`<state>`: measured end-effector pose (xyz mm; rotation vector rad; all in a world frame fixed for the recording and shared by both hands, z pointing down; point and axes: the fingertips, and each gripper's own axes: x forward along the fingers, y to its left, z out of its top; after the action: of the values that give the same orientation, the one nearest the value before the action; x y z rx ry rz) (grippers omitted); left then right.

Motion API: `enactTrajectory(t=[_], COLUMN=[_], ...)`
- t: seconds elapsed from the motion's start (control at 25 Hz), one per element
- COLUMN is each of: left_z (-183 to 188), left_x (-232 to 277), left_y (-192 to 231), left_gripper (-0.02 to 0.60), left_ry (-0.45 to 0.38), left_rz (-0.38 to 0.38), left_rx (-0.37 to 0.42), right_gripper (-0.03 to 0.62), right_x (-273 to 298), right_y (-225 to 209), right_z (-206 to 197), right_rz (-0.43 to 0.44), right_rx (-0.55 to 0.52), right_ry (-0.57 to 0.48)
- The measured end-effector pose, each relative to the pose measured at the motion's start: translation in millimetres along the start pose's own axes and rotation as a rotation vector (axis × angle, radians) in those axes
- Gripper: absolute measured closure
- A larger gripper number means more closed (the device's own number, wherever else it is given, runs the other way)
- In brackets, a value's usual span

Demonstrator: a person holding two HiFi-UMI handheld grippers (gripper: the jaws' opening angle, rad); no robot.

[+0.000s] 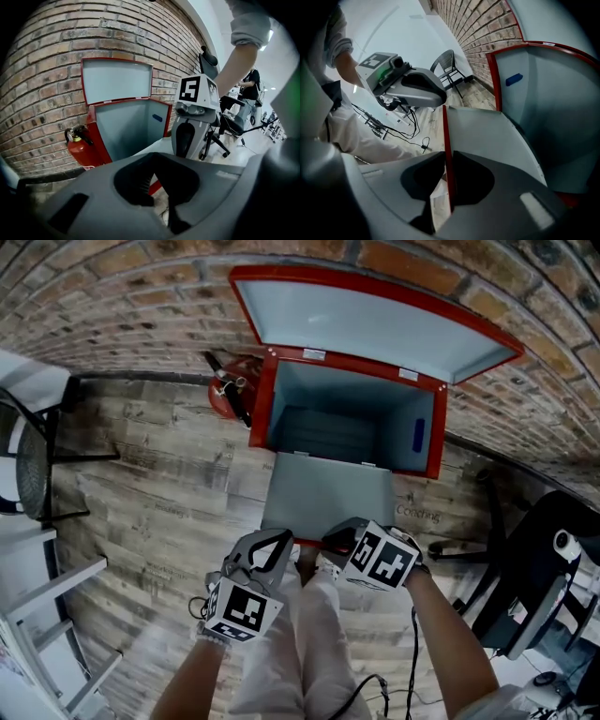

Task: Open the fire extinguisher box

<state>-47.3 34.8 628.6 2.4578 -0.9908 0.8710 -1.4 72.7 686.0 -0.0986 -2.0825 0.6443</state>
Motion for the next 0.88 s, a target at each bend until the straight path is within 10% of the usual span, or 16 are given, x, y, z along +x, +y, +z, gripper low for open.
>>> enactTrajectory(t=[0.88], left_z=[-17], left_x=[30], left_y=[41], left_gripper=[0.581], left_ry=[-0.052], left_rz=[0.069], left_rx=[0.008], right_gripper=[0.549], right_x=[128], right_y=[-20], right_z=[-84], right_rz=[-0.075], right_rx=[-0.042], right_ry=[0.196])
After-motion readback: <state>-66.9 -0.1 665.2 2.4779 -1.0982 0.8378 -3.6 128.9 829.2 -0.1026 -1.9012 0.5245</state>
